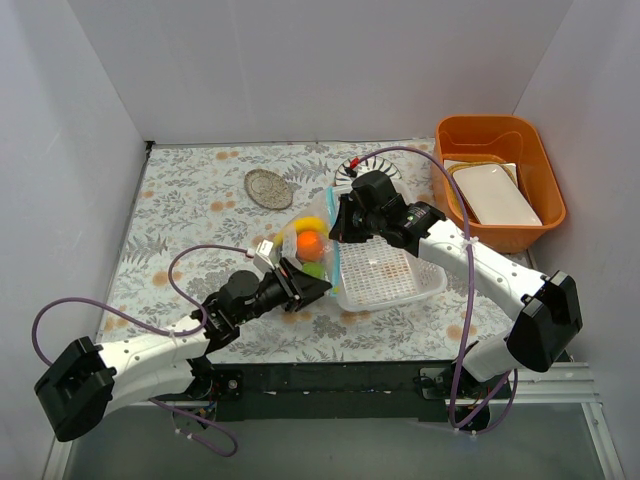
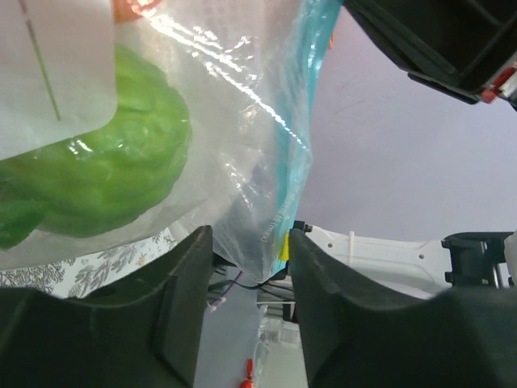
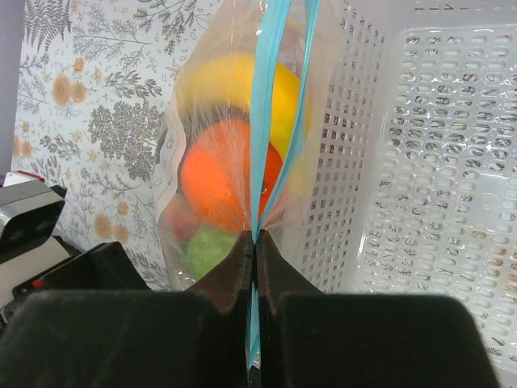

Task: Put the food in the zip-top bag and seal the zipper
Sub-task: Adjust the zipper food storage bag at the center of the board, then zip the zipper food storage bag at the center of the board.

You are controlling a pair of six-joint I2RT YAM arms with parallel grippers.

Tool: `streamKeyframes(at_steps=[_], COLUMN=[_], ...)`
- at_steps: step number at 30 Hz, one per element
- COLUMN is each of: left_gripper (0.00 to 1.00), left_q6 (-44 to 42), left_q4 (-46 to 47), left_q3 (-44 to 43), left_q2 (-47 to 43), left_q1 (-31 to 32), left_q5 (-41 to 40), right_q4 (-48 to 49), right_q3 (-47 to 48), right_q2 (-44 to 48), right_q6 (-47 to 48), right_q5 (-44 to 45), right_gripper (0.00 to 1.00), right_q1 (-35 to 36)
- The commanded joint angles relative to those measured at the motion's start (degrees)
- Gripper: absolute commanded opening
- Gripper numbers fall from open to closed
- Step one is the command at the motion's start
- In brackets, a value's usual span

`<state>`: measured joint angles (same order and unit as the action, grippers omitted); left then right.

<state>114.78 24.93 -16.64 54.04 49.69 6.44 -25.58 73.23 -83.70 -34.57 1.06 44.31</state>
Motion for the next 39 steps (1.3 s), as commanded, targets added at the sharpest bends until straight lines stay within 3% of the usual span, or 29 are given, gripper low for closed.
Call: streamKeyframes(at_steps=[1,5,19,26,30,37,39], left_gripper=[0.44,0.47,0.31,0.16,0.0,0.0,0.0], left_q6=[11.95,12.75,11.7,11.52,11.34,11.69,11.69], left_q4=[0.56,-1.72,0.64,-1.01,-3.48,-6.12,-7.08], left_q3=[-0.93,-0.93,-3.21,-4.19,-3.84,-2.96,-2.87], left_q2=[1.33,0.19,3.17,1.95,-0.6,-3.24,-3.94], left_q1=[0.41,0.67,0.67,0.67,0.67,0.67,0.67], left_q5=[1.56,0.33,-1.95,-3.53,-4.77,-5.12,-5.64], right_q4=[2.03,1.77,2.38,2.47,2.82,2.91,2.47], right_q3=[0.33,0.69,-0.19,-1.16,-1.25,-0.99,-0.72], right_q2=[1.26,1.08,1.43,1.26,1.26,0.73,0.82], right_q6=[-0.24,-0.24,-0.41,-0.41,-0.41,-0.15,0.2], right_q5=[-0.09,-0.18,-2.55,-3.26,-3.26,-3.35,-3.17], right_gripper=[0.01,0.01,0.01,0.01,0.01,0.01,0.11], right_q1=[-0.37,-0.37,-0.37,-0.37,-0.37,-0.37,-0.37])
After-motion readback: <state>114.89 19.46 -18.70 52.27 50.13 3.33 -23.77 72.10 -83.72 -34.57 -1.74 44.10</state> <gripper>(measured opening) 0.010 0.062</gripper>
